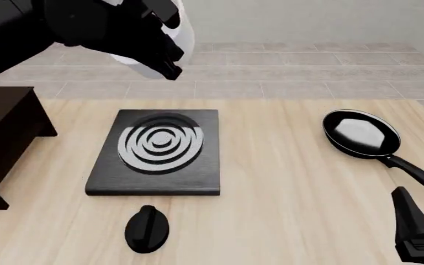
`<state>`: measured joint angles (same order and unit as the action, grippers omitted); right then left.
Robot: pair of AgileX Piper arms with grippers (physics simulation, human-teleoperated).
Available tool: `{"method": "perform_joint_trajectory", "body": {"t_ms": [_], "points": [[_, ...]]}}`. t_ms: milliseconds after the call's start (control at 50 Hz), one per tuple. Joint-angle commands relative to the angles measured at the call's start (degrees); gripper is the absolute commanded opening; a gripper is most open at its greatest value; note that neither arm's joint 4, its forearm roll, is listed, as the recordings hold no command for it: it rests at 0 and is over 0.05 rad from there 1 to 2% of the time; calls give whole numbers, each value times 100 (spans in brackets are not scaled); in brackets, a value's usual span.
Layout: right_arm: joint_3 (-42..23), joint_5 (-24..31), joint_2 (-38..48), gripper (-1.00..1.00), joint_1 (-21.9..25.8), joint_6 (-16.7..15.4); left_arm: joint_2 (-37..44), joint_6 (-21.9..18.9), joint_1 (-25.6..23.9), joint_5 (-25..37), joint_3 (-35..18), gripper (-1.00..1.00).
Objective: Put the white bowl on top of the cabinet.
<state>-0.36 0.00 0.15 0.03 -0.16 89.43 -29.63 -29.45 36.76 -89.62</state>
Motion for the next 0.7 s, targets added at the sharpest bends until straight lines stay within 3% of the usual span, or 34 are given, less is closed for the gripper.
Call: {"method": "perform_joint_trajectory", "body": {"t_ms": [20, 140, 160, 220, 420, 540, 700], "points": [[0, 0, 0, 100, 1, 0, -518, -68, 622, -199, 544, -100], [0, -1, 0, 100, 0, -1, -709, -147, 889, -225, 697, -100], [0, 0, 0, 100, 0, -1, -802, -394, 1027, -359, 1012, -100], [0, 0, 0, 100, -1, -1, -982, -453, 1043, -422, 1278, -100], [0, 0, 0, 100, 0, 0, -1318, -445, 1591, -171, 1254, -100], [0, 0, 0, 100, 0, -1, -1482, -730, 1807, 44, 1472, -100], [0, 0, 0, 100, 1, 2, -1599, -761, 2409, 337, 1262, -100]]}}
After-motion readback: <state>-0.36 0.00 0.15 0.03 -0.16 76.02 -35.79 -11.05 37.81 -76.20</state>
